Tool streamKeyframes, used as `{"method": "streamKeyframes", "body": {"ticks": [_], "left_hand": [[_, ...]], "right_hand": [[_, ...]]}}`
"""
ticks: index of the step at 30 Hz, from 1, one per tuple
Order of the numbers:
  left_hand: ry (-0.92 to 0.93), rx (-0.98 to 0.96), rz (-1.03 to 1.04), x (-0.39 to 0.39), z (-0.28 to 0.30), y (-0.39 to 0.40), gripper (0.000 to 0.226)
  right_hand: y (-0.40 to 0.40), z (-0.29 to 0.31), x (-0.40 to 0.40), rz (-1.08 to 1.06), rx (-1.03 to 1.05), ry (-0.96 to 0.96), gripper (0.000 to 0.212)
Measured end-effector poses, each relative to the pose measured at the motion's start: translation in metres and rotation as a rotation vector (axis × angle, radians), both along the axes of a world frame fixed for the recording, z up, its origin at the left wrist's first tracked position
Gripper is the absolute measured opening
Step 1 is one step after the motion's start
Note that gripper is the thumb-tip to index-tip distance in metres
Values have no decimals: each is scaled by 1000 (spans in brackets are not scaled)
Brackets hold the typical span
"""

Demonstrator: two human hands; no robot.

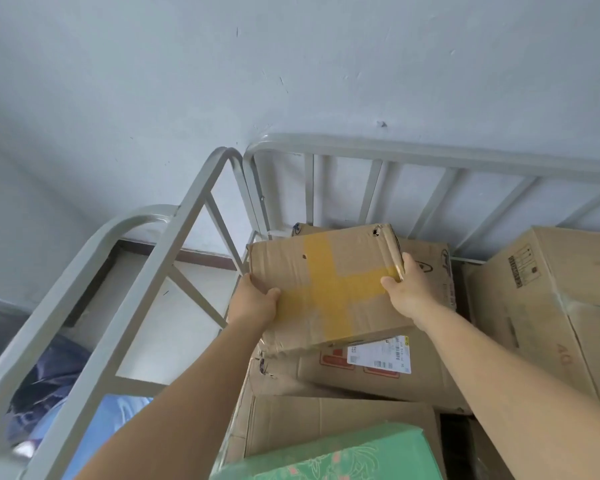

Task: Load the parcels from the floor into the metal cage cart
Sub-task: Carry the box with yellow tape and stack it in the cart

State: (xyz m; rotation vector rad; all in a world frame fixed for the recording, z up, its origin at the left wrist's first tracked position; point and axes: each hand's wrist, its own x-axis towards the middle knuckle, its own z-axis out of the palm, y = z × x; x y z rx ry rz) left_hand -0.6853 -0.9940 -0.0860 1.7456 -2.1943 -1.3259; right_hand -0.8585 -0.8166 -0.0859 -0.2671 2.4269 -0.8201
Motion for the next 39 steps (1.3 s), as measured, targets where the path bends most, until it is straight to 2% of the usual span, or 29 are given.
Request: {"method": "streamKeyframes", "body": {"ticks": [6, 10, 13, 17, 20, 24, 33, 39], "left_hand": [[-43, -45, -106, -3, -13, -16, 80], [-228, -243, -454, -13, -10, -26, 81], [-276, -305, -681, -23, -6, -34, 88], [-359, -356, -783, -26, -5, -49, 110], [-384, -371, -753, -21, 1, -50, 114], [-429, -287, -634, -11, 5, -38, 110], [-500, -283, -455, 9, -3, -2, 104], [-492, -273, -400, 14, -2, 10, 99]], "right_hand": [[-12, 1, 7, 217, 225, 130, 74], [-7, 3, 52, 203, 357, 226, 81], [-6, 2, 88, 104, 330, 72, 96], [-18, -7, 96, -68, 110, -101, 102], [-30, -12, 87, -100, 60, -119, 104], [-38, -17, 61, -33, 66, -35, 108], [-69, -1, 15, 106, 15, 30, 84], [-64, 2, 23, 216, 86, 5, 79]]}}
